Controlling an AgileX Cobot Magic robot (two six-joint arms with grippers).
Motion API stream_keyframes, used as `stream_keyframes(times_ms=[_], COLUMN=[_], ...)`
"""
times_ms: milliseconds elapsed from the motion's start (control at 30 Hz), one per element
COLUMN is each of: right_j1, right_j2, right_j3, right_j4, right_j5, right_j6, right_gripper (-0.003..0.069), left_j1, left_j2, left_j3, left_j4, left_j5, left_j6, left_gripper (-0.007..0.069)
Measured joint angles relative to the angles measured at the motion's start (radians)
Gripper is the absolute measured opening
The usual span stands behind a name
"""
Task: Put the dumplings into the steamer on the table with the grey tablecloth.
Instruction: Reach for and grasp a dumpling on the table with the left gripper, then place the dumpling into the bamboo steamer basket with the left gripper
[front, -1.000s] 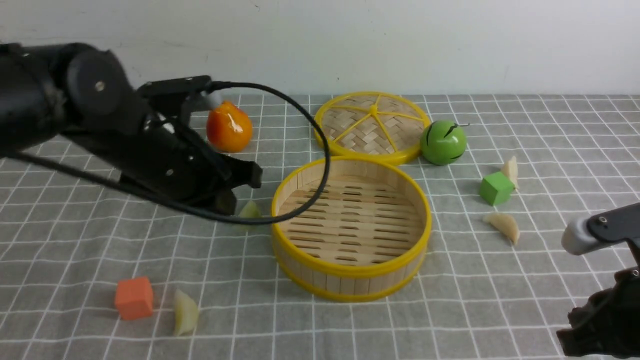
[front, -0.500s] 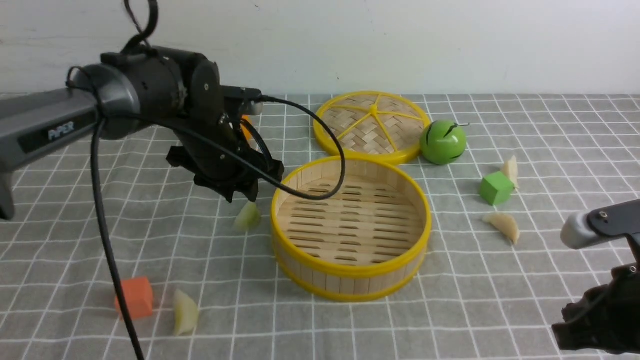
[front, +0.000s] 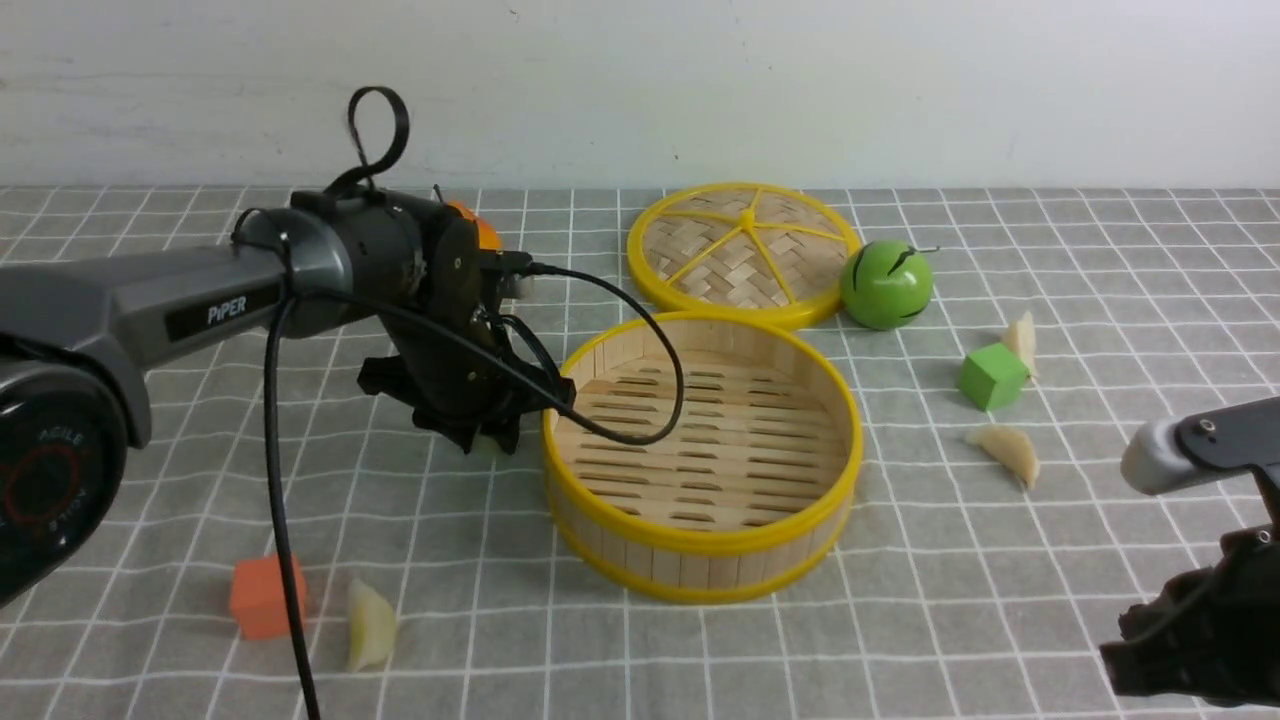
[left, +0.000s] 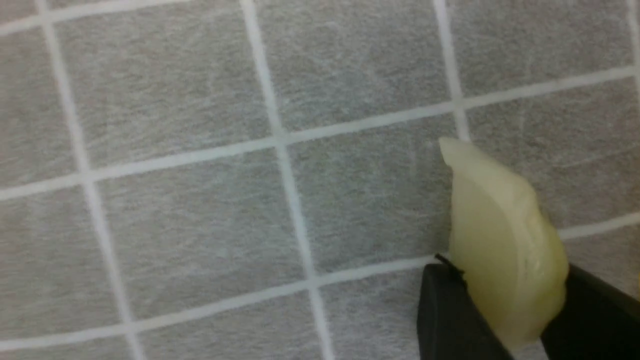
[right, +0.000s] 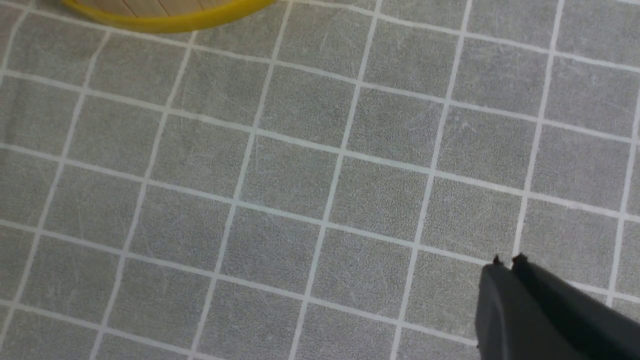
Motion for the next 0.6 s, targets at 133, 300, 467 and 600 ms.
stream_keyframes(times_ms=[133,300,467,600], right_j1=[0.000,0.000,0.000,0.000], right_j2=[0.000,0.000,0.000,0.001], right_j3=[0.000,0.000,0.000,0.000], right_j4=[0.011,0.013,0.013,0.015], right_j5=[-0.001,-0.001,-0.008,-0.014], right_j6=[0.000,0.000,0.000,0.000], right_gripper=[0.0015,0.0020,0.0022,0.0022], left_j1=[0.001,0.001,-0.012,-0.052], left_j2=[-0.029,-0.152,-0.244,-0.213], left_j3=[0.000,0.000,0.000,0.000], left_j4=[0.022,-0.042,-0.261,-0.386], left_j5=[0.013,0.032,0.038,0.013], left_j6=[-0.017,0.014,0.140,0.182], left_gripper=[0.0232,0.0232,0.0232,0.0232])
